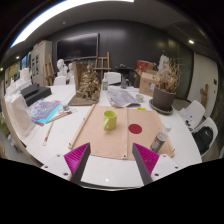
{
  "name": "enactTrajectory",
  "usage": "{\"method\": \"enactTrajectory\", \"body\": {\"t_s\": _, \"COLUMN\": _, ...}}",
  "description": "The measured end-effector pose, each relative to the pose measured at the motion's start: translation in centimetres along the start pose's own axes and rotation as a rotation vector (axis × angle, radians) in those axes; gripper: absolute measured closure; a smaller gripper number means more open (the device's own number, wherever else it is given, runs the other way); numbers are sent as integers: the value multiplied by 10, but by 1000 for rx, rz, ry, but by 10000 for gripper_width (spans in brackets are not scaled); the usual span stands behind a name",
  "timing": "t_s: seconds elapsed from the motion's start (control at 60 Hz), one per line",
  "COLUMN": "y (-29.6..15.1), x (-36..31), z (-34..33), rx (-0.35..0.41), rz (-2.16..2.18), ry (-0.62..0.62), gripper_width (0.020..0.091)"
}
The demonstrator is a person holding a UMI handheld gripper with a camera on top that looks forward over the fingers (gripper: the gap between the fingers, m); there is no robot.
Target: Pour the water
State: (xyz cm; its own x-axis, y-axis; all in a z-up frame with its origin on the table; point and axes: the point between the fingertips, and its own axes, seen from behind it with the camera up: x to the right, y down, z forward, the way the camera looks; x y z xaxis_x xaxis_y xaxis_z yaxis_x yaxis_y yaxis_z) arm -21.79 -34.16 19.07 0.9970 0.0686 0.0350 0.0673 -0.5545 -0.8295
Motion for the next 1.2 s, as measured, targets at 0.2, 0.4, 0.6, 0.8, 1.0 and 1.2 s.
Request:
{"method": "enactTrajectory", "body": {"t_s": 0.2, "y": 28, "x": 108, "z": 21, "rx": 28, "rz": 6, "ry": 69, "gripper_width": 245}}
{"method": "enactTrajectory", "body": {"t_s": 0.4, "y": 34, "x": 198, "z": 66, "rx": 130, "rz": -29, "ry": 129, "gripper_width": 245}}
{"method": "enactTrajectory", "body": {"t_s": 0.6, "y": 47, "x": 219, "z": 129, "rx": 153, "rz": 33, "ry": 48, "gripper_width": 251}}
{"method": "enactTrajectory", "body": {"t_s": 0.8, "y": 60, "x": 215, "z": 177, "rx": 135, "rz": 39, "ry": -5, "gripper_width": 503}}
{"method": "enactTrajectory", "body": {"t_s": 1.0, "y": 56, "x": 222, "z": 186, "rx": 158, "rz": 70, "ry": -14, "gripper_width": 721}}
{"method": "enactTrajectory", "body": {"t_s": 1.2, "y": 53, "x": 221, "z": 184, "rx": 151, "rz": 62, "ry": -6, "gripper_width": 805}}
